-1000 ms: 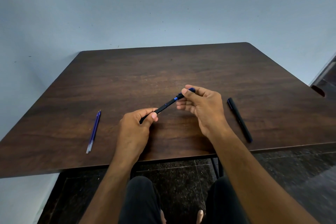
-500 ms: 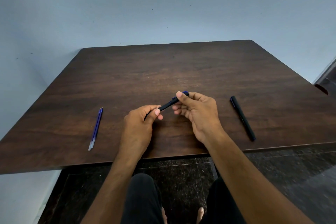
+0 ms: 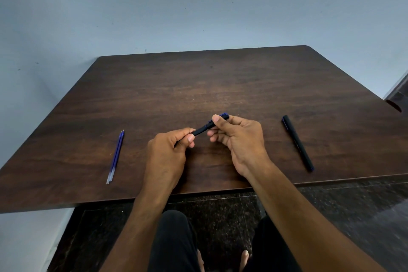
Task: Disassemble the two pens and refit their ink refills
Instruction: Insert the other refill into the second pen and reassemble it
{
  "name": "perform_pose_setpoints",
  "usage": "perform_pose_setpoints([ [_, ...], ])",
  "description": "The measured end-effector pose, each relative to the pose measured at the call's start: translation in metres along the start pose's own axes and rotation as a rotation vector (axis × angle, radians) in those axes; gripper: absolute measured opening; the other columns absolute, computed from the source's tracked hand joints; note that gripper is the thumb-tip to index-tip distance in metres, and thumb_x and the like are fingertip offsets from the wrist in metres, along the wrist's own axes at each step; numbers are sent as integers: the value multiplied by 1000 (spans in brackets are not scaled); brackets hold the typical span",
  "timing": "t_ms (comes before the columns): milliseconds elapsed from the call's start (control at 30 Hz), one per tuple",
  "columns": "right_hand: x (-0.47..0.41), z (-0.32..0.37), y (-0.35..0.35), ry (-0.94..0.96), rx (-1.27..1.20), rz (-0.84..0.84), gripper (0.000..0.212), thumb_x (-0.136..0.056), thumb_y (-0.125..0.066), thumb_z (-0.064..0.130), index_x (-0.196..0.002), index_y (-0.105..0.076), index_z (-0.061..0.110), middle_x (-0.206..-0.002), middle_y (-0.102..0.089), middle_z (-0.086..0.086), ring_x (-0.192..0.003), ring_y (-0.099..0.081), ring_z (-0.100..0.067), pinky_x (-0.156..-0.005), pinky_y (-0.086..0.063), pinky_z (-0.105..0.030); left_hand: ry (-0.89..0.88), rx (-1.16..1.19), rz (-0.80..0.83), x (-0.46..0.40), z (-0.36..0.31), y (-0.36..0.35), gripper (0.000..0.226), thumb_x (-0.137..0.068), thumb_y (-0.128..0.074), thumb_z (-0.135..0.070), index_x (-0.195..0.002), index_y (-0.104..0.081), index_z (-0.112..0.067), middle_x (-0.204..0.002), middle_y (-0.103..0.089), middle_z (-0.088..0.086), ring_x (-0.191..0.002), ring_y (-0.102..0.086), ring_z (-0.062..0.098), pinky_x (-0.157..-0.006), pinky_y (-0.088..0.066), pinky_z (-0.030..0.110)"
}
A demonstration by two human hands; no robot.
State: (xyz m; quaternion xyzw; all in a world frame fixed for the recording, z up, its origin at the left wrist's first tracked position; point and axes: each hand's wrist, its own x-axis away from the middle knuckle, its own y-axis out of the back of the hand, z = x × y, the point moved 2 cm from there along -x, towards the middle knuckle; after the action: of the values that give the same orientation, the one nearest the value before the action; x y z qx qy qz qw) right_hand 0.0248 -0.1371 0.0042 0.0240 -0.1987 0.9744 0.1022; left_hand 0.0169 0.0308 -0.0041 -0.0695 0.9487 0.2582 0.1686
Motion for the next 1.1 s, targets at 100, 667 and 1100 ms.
perform_pose_setpoints([
  [100, -1, -1, 1, -1, 1, 3, 13, -89, -75, 6, -82, -74, -5, -67, -72, -14, -61, -68, -24, -60, -58, -30, 2, 0, 4, 0, 0, -1, 18, -93, -66, -18, -92, -77, -33, -80, -71, -28, -82, -65, -10, -73, -42, 2],
  [667, -2, -4, -2, -16, -39, 6, 12, -90, -74, 4, -82, -74, -6, -67, -71, -14, -59, -68, -23, -58, -58, -28, 32, -42, -31, 0, -5, -2, 18, -93, -67, -17, -106, -77, -22, -72, -70, -22, -83, -62, -18, -74, -39, -3],
  [1100, 9, -2, -8, 22, 262, -78, 11, -87, -79, 15, -84, -79, 5, -51, -66, 2, -44, -57, -7, -50, -49, -21, -75, -141, -37, 19, -42, -11, 11, -90, -69, -33, -93, -78, -37, -73, -67, -33, -69, -62, -15, -59, -47, 10],
])
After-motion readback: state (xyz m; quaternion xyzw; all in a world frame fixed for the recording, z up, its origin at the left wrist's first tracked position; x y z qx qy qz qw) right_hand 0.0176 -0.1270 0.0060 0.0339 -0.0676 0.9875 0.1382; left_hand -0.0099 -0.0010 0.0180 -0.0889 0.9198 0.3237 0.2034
